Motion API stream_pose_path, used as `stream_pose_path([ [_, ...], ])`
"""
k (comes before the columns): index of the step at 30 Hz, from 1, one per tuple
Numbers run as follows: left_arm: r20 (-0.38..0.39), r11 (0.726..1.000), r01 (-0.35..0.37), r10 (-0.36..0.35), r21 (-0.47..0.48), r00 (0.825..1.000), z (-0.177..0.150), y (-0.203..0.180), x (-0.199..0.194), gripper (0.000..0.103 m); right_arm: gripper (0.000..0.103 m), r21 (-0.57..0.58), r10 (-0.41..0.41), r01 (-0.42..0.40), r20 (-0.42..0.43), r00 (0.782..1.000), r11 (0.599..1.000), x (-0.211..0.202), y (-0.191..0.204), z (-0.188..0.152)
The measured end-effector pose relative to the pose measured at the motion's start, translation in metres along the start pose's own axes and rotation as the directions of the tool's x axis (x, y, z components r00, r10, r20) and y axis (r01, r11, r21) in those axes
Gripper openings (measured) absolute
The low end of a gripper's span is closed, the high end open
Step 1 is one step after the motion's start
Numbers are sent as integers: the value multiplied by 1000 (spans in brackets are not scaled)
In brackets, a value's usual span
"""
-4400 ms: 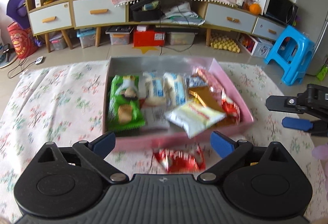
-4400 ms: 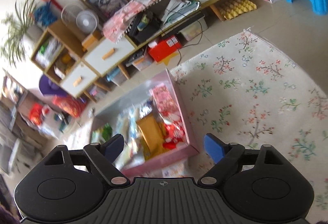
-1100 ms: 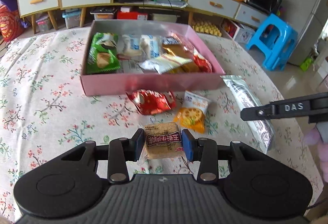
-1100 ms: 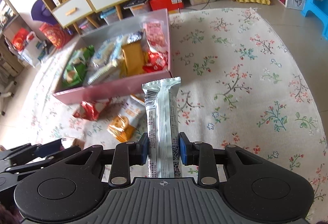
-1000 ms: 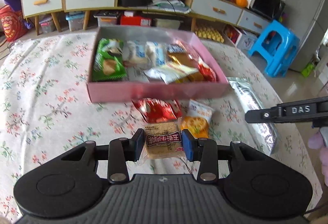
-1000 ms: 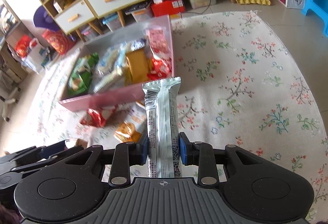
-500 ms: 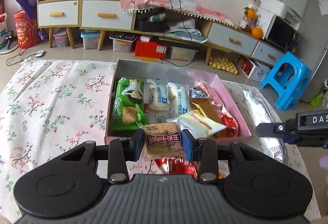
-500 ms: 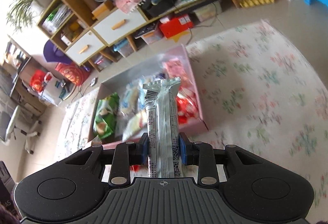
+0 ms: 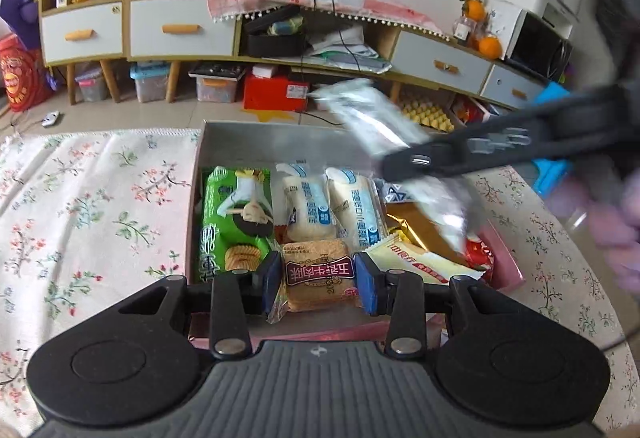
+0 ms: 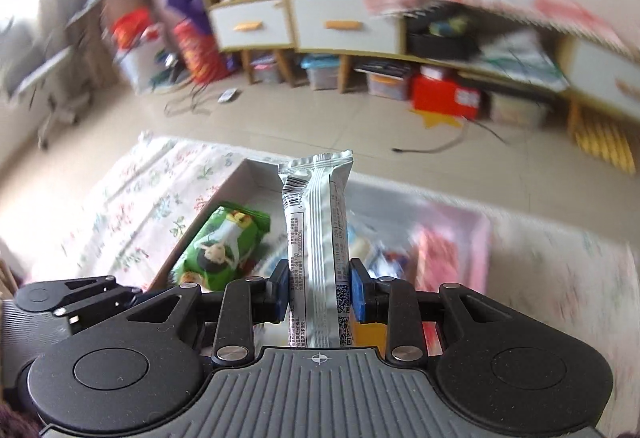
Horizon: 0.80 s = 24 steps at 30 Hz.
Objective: Organize snacks
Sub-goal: 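Carry both held packets into the pink box and open both tools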
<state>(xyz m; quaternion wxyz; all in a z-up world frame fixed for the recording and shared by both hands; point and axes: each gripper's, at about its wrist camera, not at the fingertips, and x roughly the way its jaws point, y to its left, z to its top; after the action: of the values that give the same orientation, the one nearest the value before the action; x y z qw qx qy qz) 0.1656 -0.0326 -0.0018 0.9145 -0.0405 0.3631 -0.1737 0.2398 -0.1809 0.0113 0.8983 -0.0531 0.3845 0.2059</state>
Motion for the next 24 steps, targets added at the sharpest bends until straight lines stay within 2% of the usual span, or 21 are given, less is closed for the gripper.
stream_pose_path([
  [5, -6, 999, 35, -35, -7, 999, -2, 2, -1, 37, 29, -103, 8, -13, -56, 998, 995, 39, 19, 14],
  [14, -14, 998, 60, -60, -2, 998, -5, 5, -2, 37, 29, -158, 0, -31, -193, 981, 987, 78, 34, 32],
  [19, -19, 998, 62, -62, -7, 998, -3, 5, -1, 38, 30, -165, -11, -21, -188, 982, 986, 82, 41, 37],
  [22, -17, 998, 53, -53, 20, 998, -3, 2, 0, 40, 36, -144, -6, -16, -151, 988, 989, 76, 39, 37],
  [24, -12, 998, 43, -43, 44, 999, -3, -3, -1, 45, 52, -129, -3, -15, -133, 991, 992, 71, 38, 36],
])
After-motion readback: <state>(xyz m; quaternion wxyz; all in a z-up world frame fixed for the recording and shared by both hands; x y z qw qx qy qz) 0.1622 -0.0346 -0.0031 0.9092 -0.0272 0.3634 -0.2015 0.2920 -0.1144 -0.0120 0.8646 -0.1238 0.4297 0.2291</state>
